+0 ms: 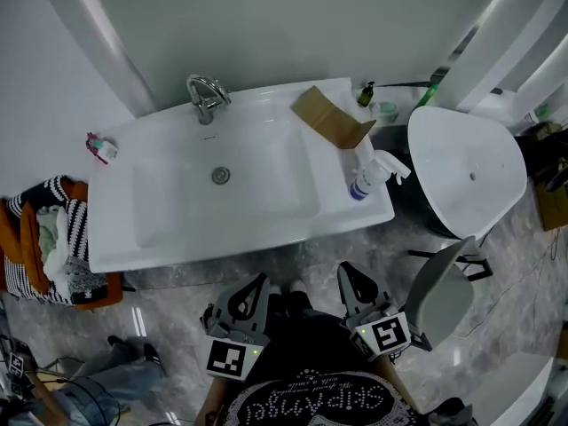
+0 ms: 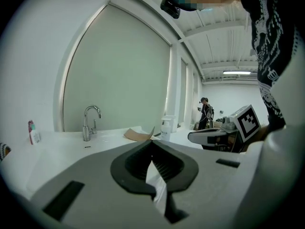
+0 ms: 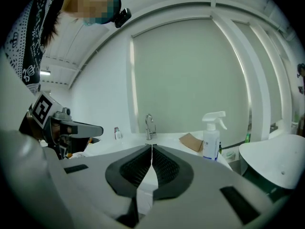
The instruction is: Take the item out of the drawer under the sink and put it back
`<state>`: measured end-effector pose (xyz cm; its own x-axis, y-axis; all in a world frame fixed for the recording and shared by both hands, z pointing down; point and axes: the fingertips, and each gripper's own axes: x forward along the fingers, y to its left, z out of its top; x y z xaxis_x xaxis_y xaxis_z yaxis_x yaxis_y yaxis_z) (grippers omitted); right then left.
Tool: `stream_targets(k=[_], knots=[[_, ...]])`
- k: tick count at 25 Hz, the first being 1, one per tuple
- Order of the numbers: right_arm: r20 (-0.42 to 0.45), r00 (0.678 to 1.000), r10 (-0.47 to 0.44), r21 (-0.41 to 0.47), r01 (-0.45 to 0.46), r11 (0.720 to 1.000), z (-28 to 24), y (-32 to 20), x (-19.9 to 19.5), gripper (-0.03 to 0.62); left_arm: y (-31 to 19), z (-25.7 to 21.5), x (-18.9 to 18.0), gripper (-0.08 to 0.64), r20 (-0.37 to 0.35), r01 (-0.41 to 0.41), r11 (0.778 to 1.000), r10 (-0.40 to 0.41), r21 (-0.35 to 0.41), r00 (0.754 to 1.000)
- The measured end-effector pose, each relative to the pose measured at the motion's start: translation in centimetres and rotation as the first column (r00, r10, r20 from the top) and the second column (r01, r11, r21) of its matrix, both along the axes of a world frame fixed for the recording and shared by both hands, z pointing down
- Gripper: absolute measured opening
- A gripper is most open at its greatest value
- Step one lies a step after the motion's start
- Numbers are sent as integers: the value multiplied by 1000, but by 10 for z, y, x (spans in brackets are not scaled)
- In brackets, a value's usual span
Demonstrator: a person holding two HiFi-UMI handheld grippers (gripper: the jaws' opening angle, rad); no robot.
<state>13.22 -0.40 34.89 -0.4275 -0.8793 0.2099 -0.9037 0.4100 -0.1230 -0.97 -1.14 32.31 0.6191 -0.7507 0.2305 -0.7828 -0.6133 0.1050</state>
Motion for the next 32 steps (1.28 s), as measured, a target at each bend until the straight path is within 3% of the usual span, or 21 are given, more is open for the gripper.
stream_targets(k=[5,9,21,27,32], knots=[[-4,1000,18,24,-18,1000,-6,1,4,18,-3,-4,10,0,-2,-36,999,36,14,999],[13,999,-40,30,39,999,-10,3,-10,20,-4,-8,14,0,-4,-51,998,52,22,999],[30,995,-99,19,99,995,-4,0,-18,18,-2,-7,9,0,-1,-16,1000,16,15,1000],[-27,995,-95,-78,93,993,40,-5,-7,20,4,3,3,0,-14,18,999,-18,-38,1000],[-33,991,-133,-206,123,971,86,-3,-7,20,11,14,2,0,-11,44,994,-45,-97,999]])
